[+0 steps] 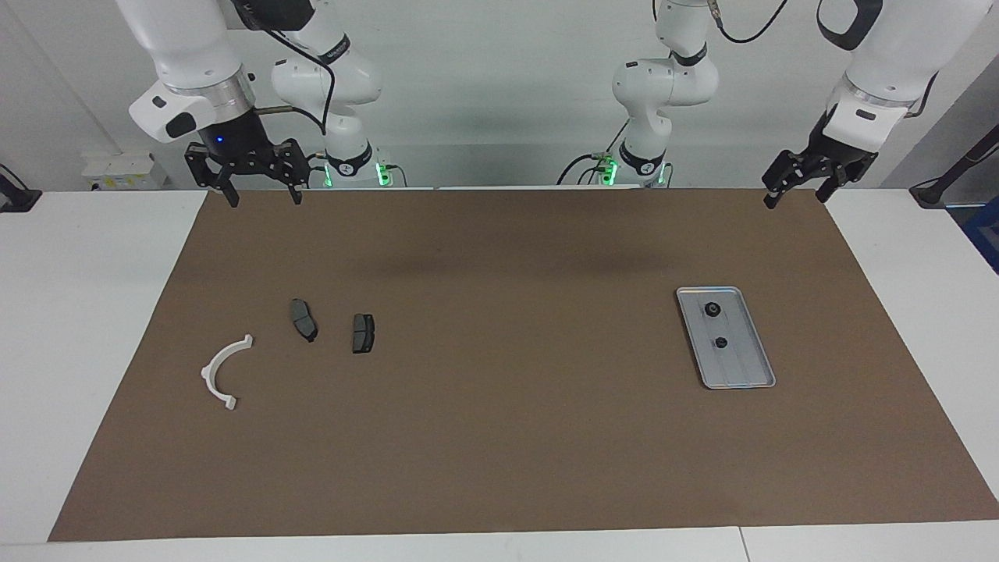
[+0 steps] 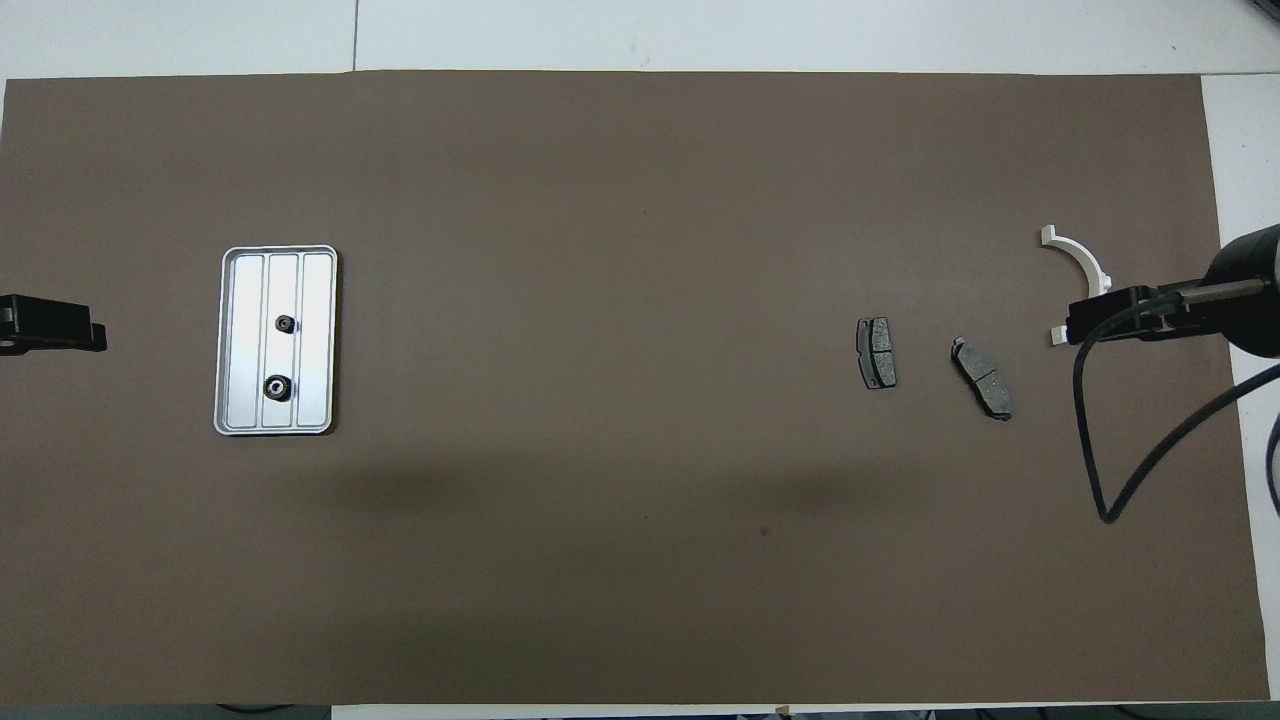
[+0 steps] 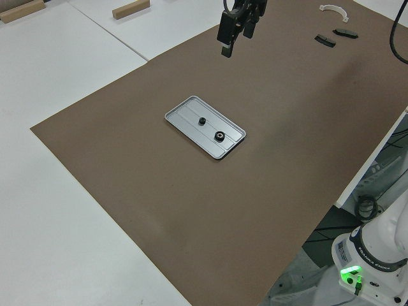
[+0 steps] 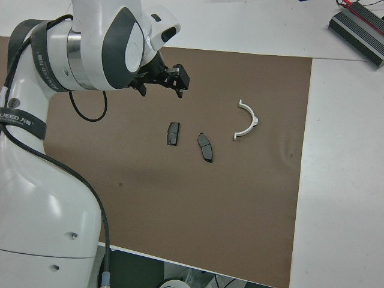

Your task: Place bearing gear from tray to pile

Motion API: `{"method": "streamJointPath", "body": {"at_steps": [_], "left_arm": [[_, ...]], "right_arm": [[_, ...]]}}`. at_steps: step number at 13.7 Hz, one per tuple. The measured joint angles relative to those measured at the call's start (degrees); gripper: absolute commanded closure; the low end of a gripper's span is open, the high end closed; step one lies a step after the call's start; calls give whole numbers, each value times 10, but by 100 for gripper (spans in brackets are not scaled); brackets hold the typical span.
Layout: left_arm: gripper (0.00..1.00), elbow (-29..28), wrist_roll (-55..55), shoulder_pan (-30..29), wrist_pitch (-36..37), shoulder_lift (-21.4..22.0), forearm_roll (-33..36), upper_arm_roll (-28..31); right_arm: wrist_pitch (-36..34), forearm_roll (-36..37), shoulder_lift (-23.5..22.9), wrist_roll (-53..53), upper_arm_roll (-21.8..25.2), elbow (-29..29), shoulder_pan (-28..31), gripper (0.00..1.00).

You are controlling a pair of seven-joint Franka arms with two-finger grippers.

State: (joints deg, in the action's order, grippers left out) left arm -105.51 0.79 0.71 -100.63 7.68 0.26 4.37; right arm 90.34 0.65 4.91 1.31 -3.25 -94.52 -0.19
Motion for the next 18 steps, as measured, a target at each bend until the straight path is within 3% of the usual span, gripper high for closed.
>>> {"method": "streamJointPath", "body": {"at_steps": [4,7,12,18], "left_arm": [[0,-123,-28,-10,-135,-3,0,0],[0,-185,-30,-5,-211,-20,0,-7],[1,-242,-31,7,-306,-49,0,-11],[1,-278,-34,9,-347,-56,0,-11]], "right_arm": [[0,0,0,0,0,0,-1,0],[0,0,0,0,0,0,-1,0],[-3,0,4,0,0,0,-1,0],[-3,0,7,0,0,0,-1,0]]}}
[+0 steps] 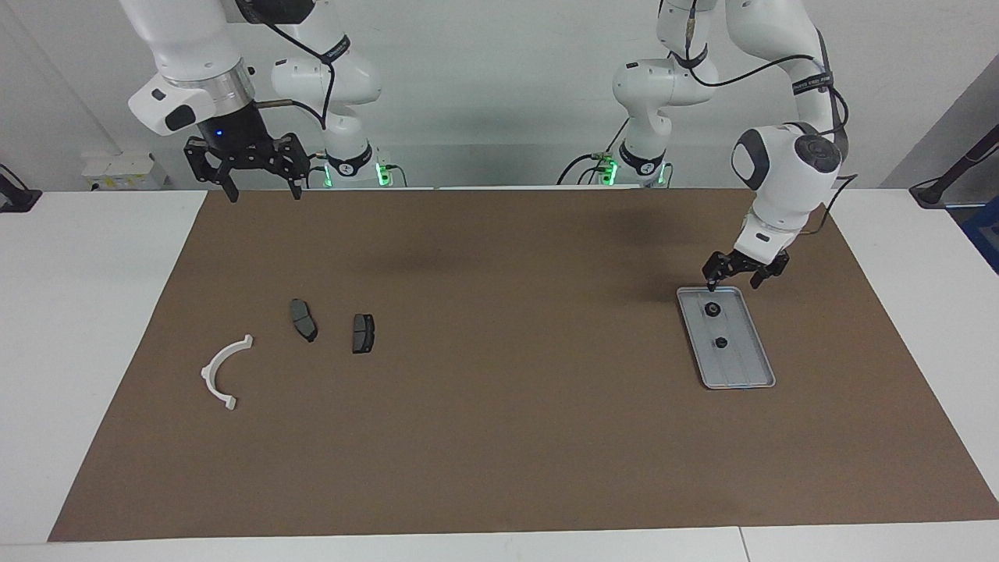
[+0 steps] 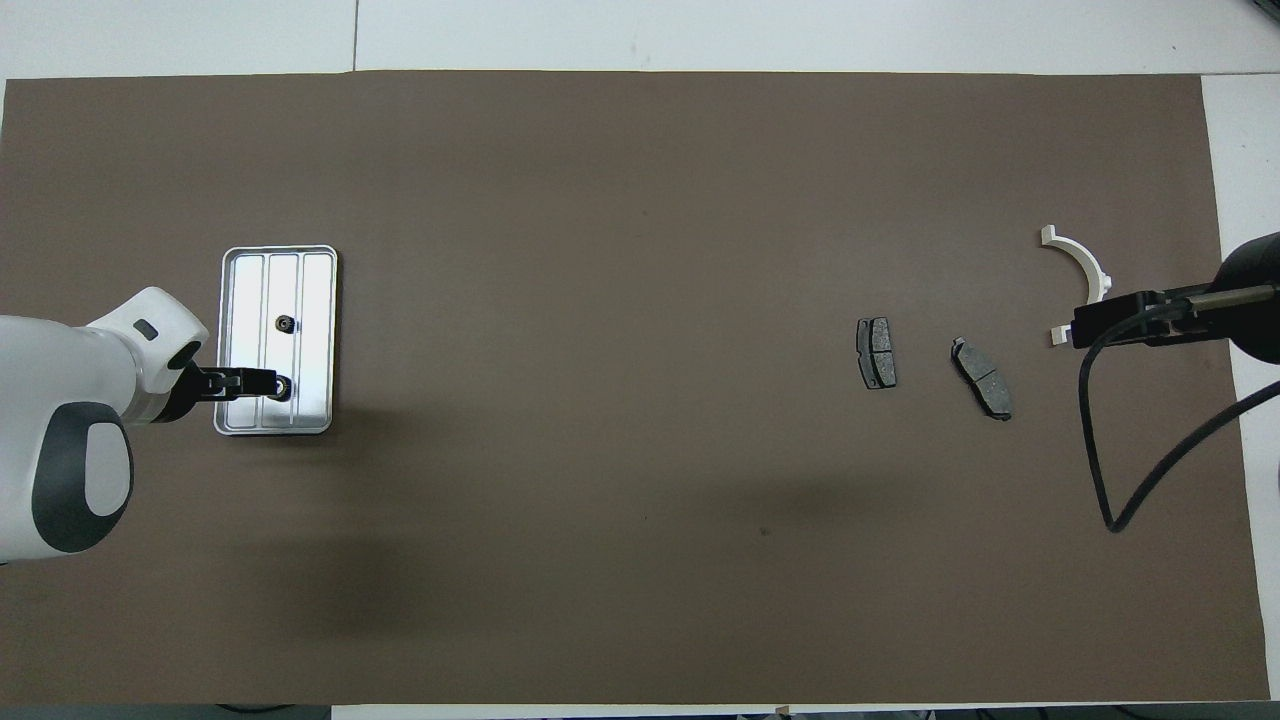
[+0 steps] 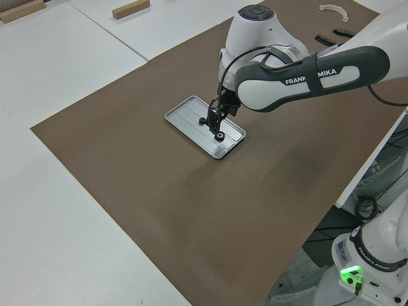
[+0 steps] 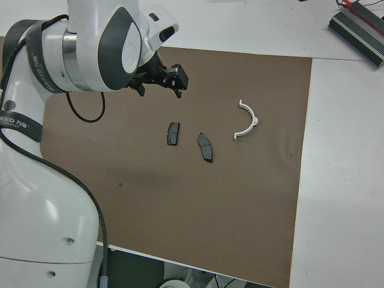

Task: Place bearing gear from tray to pile
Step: 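Grasp the small dark bearing in the metal tray with the left gripper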

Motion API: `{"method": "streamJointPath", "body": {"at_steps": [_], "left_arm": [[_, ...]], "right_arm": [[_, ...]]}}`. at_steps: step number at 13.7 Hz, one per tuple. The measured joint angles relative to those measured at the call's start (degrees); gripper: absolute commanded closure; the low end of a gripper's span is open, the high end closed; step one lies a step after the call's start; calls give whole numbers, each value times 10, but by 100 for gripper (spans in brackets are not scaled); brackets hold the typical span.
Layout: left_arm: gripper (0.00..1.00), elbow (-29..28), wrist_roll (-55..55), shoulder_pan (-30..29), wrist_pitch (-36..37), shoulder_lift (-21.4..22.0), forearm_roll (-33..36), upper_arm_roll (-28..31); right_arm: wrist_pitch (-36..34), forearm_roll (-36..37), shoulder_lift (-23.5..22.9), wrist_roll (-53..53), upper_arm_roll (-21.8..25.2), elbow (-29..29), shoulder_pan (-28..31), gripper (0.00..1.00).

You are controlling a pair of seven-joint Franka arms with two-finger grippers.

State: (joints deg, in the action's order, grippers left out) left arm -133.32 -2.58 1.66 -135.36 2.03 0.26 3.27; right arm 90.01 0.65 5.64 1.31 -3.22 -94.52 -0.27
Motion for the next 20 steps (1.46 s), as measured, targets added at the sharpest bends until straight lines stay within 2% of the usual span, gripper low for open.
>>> {"method": "streamJointPath", "body": {"at_steps": [7,14,20], "left_arm": [[1,-14,0,11,-54,-30,0,0],[2,-14,0,11,-70,-50,0,0],[1,-14,0,11,-71,-62,0,0]], "right_arm": [[-1,0,0,0,4,-1,4,0],[-1,0,0,0,5,-4,4,0],[28,0,-1,0,5,-48,3,0]]}}
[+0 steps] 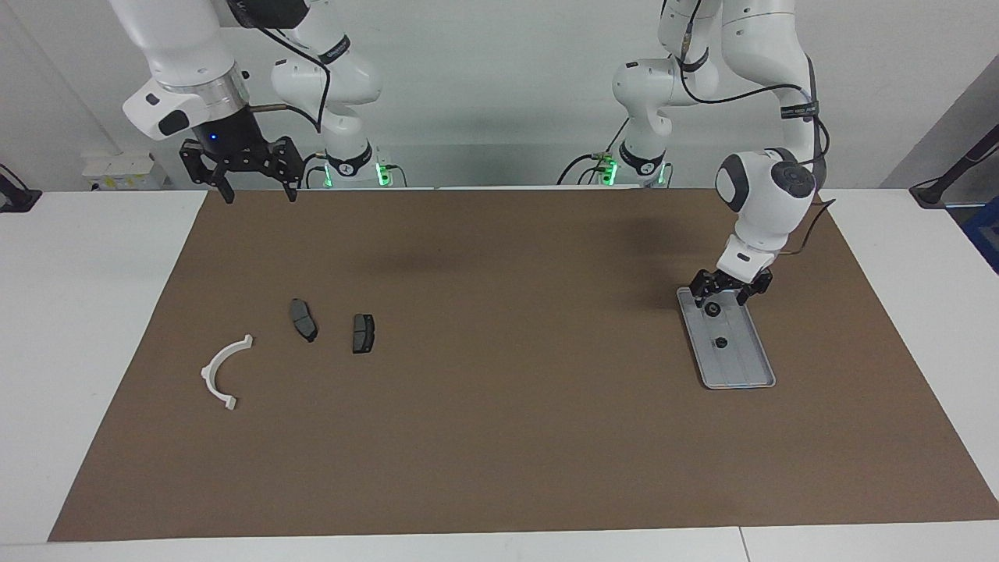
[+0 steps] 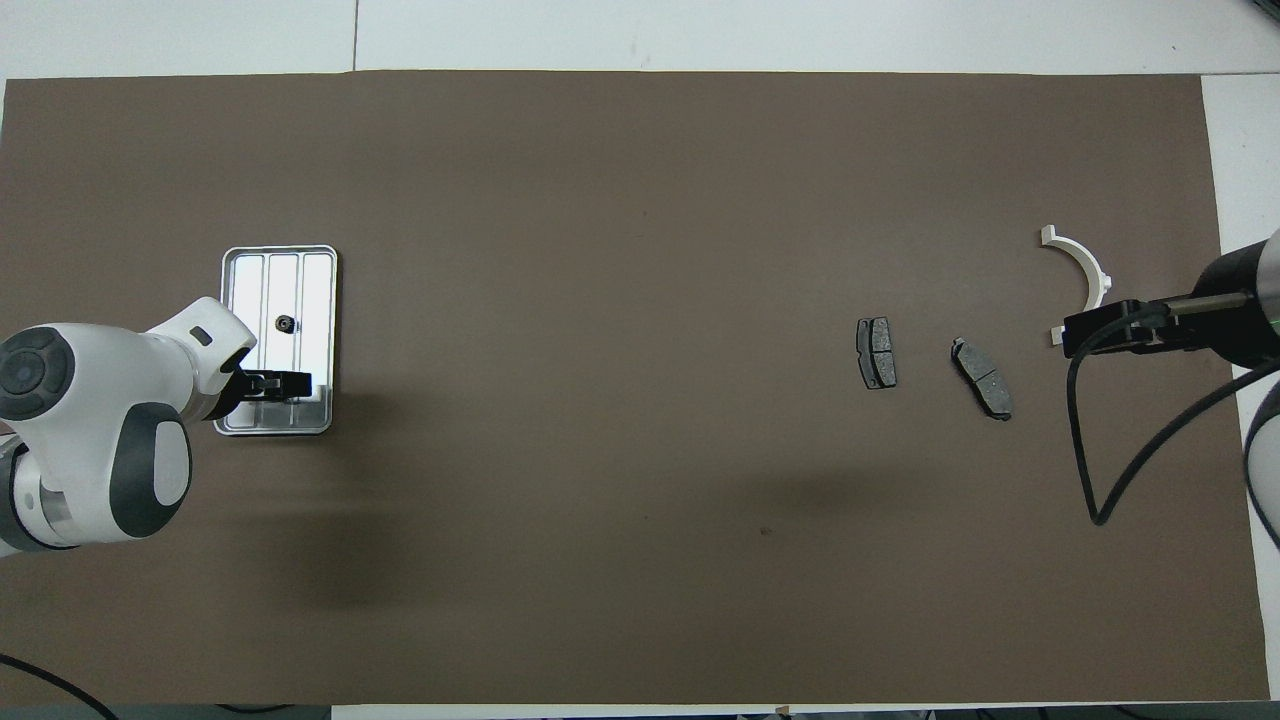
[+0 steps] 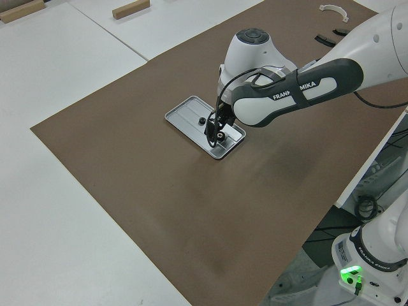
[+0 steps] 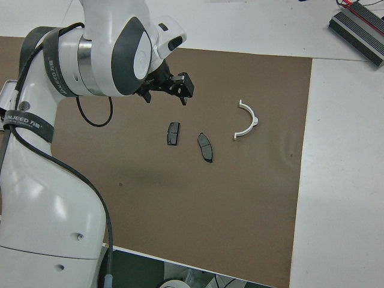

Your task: Place bearing gear from tray to pile

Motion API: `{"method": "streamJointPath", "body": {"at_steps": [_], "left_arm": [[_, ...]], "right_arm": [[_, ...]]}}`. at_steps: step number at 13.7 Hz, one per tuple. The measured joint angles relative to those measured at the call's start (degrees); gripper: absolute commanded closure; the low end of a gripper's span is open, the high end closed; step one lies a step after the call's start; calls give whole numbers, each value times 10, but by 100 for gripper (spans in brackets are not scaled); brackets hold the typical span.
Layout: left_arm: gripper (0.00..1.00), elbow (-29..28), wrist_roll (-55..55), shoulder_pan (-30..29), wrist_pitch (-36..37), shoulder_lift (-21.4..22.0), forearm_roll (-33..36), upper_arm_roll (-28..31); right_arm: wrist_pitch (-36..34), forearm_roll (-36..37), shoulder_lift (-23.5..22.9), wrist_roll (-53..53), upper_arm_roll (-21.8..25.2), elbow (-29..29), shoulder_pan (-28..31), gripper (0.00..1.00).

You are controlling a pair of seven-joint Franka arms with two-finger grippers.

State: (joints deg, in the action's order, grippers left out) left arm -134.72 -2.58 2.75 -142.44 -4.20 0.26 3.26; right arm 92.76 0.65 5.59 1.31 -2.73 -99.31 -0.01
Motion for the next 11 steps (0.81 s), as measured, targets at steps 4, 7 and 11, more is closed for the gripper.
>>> {"method": "streamJointPath", "body": {"at_steps": [4,7,11], "left_arm": [[2,0,0,0,-1,-3,0,0],[5,0,0,0,-1,-5,0,0],[24,0,1,5,-1,-6,0,-1]], "right_arm": [[67,0,-2,0,0,-64,-5,0],[116,0,-10,20,0,-103,-6,0],[161,0,-37,60,0,-119,-15,0]]}}
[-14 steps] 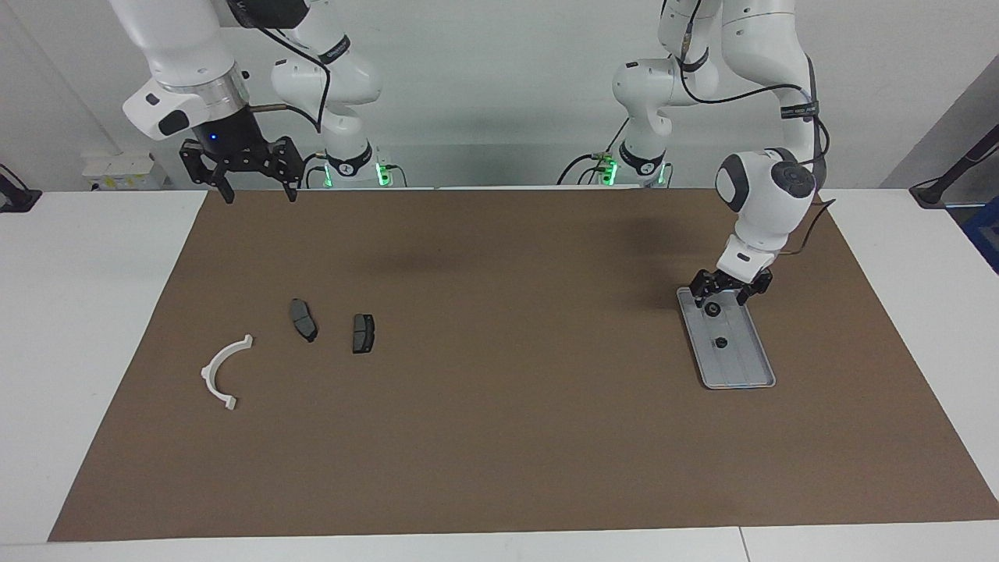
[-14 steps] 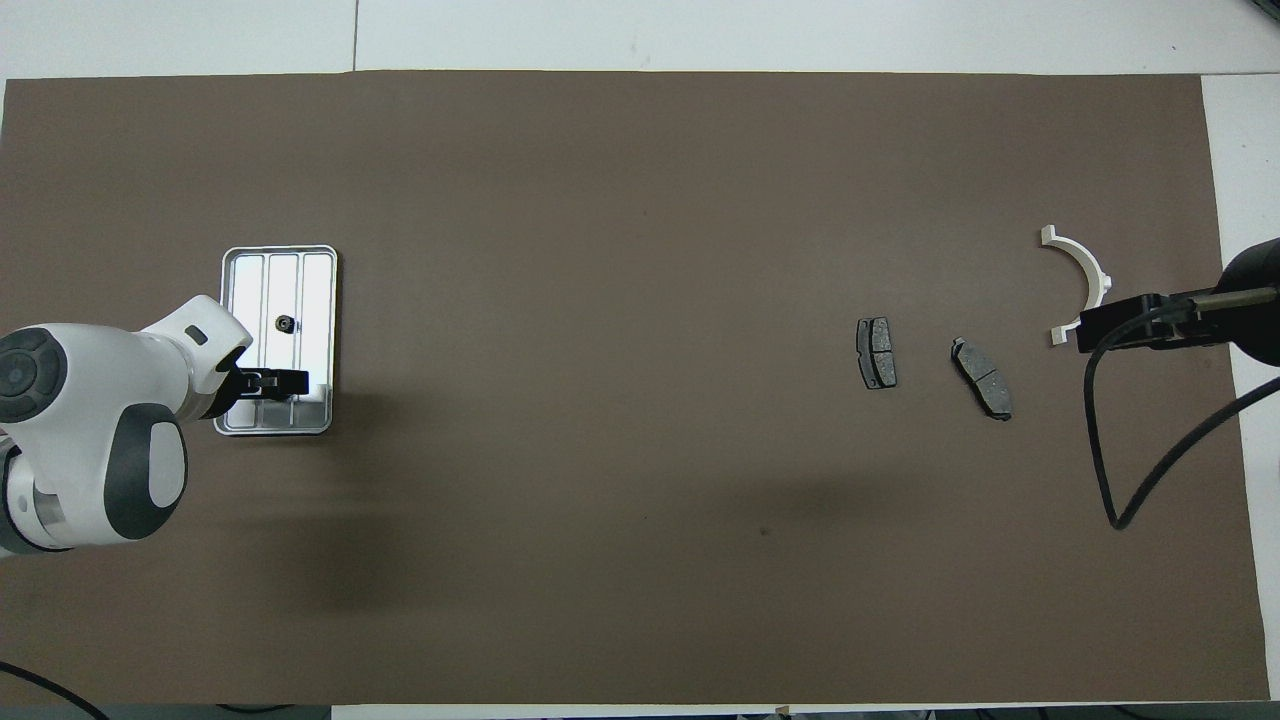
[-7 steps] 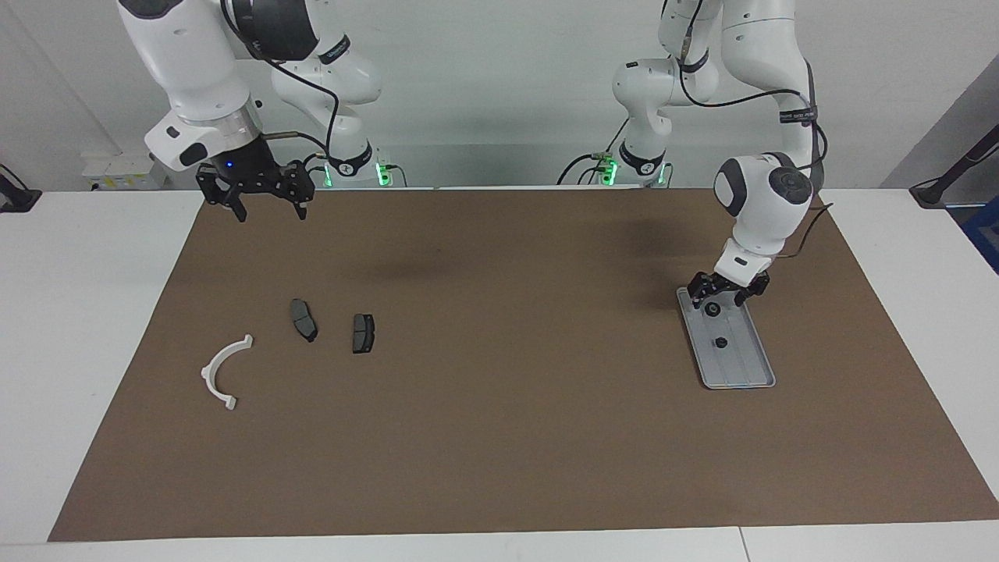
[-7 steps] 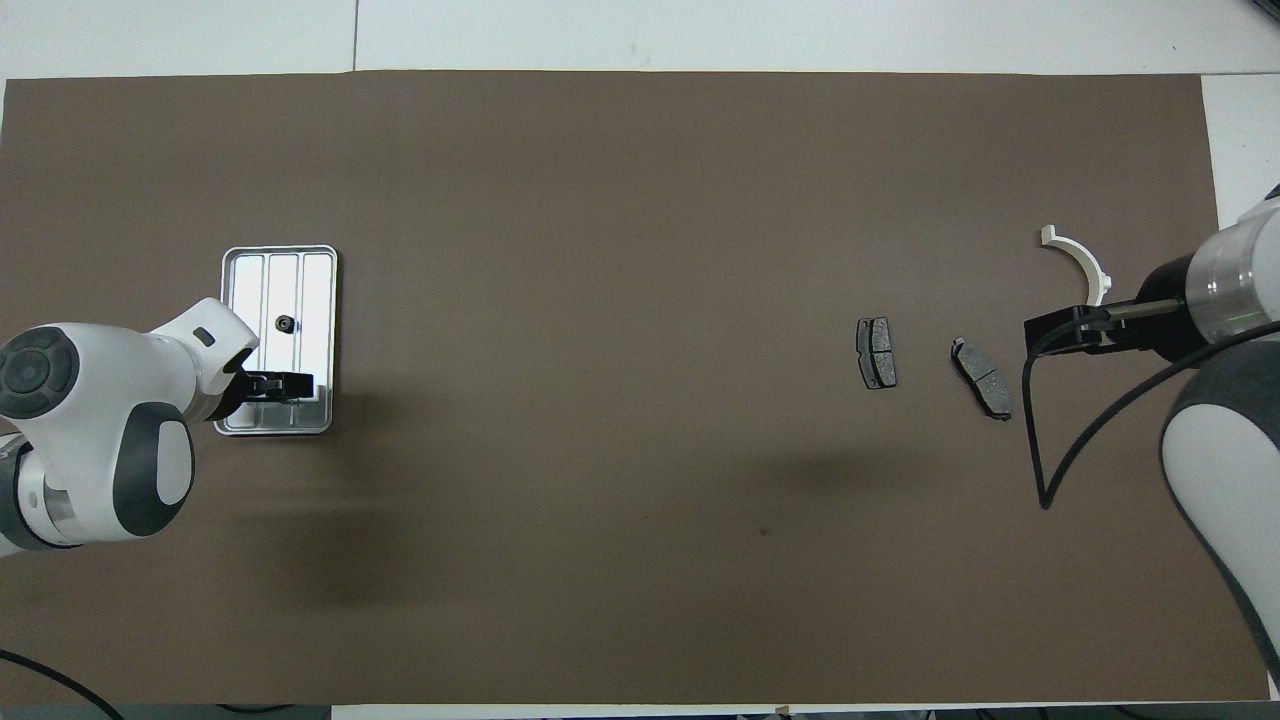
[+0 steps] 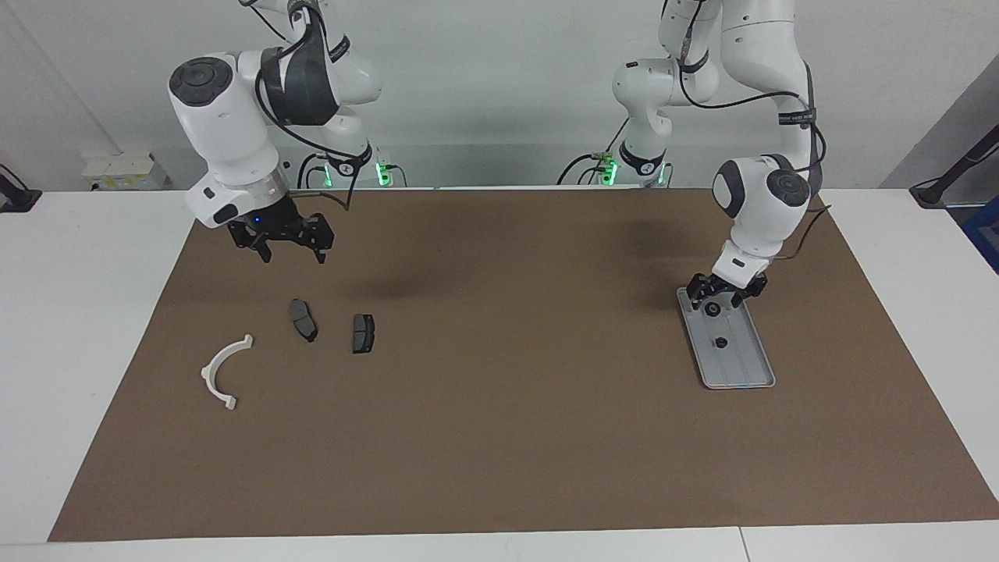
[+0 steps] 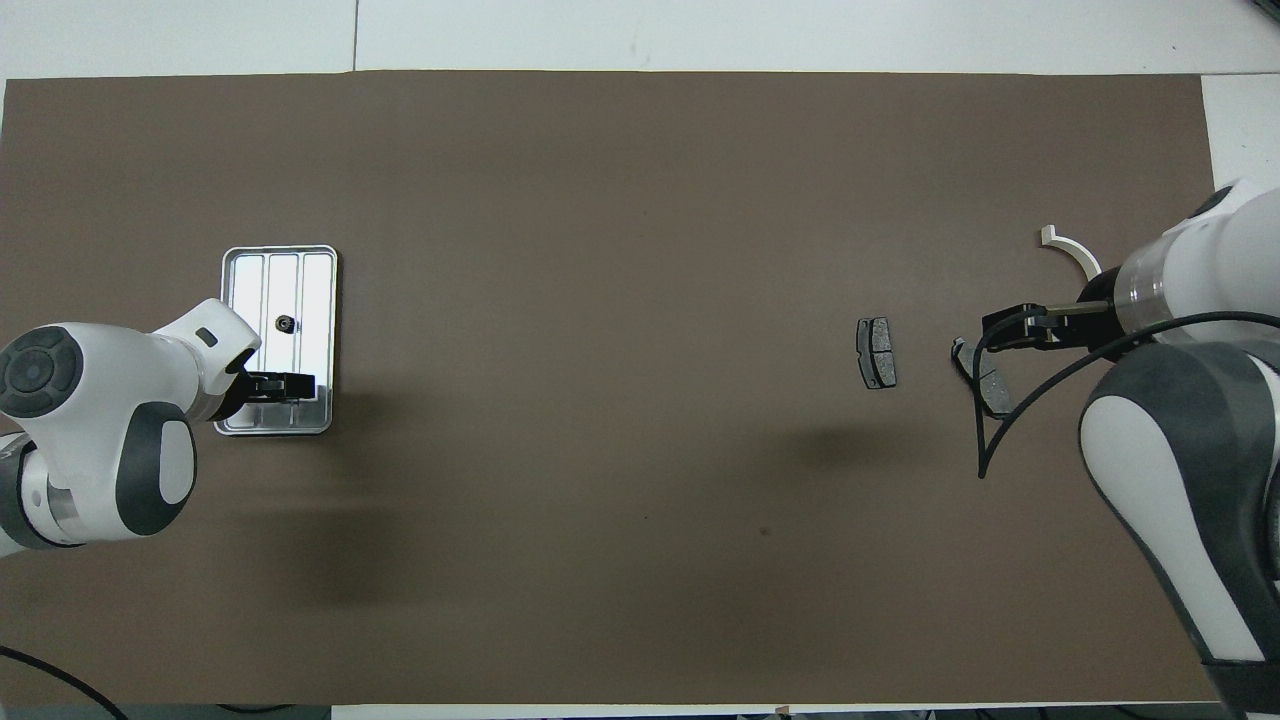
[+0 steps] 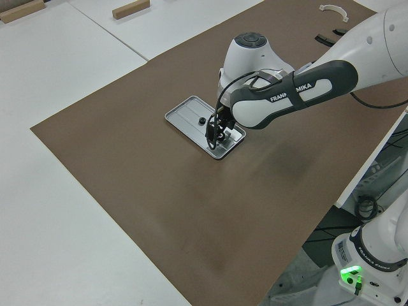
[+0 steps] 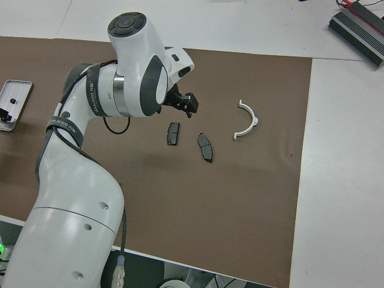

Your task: Place bearing gear from tray to pile

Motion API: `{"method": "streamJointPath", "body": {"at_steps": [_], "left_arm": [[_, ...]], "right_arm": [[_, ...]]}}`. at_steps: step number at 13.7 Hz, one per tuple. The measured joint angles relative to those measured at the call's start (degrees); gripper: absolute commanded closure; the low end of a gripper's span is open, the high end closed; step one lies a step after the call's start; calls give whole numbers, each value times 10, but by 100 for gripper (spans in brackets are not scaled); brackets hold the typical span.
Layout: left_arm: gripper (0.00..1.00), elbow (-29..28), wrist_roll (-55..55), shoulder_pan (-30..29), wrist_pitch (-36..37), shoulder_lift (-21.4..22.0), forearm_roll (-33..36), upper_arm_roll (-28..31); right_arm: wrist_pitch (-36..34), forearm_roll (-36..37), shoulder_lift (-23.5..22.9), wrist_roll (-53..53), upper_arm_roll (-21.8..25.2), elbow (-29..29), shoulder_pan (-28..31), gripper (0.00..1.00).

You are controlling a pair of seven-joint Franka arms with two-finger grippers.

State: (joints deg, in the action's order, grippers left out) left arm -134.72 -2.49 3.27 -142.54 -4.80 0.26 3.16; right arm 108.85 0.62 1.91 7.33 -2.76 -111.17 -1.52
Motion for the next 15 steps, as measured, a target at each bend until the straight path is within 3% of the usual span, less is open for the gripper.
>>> {"method": "streamJointPath", "body": {"at_steps": [3,7,11,15], "left_arm": [[65,0,5,3,0,0,0,0],[100,0,18,8,-1,0,0,0],[100,16,27,9,12,-2,-2,0],[100,205,82,26,223,-13,-37,-3]], "right_arm": [[26,0,-25,9,0,-1,-19,0],[42,0,-48,9,-1,-1,-30,0],[55,0,-65,9,-1,-1,-31,0],[72,0,-81,9,0,-1,-31,0]]}}
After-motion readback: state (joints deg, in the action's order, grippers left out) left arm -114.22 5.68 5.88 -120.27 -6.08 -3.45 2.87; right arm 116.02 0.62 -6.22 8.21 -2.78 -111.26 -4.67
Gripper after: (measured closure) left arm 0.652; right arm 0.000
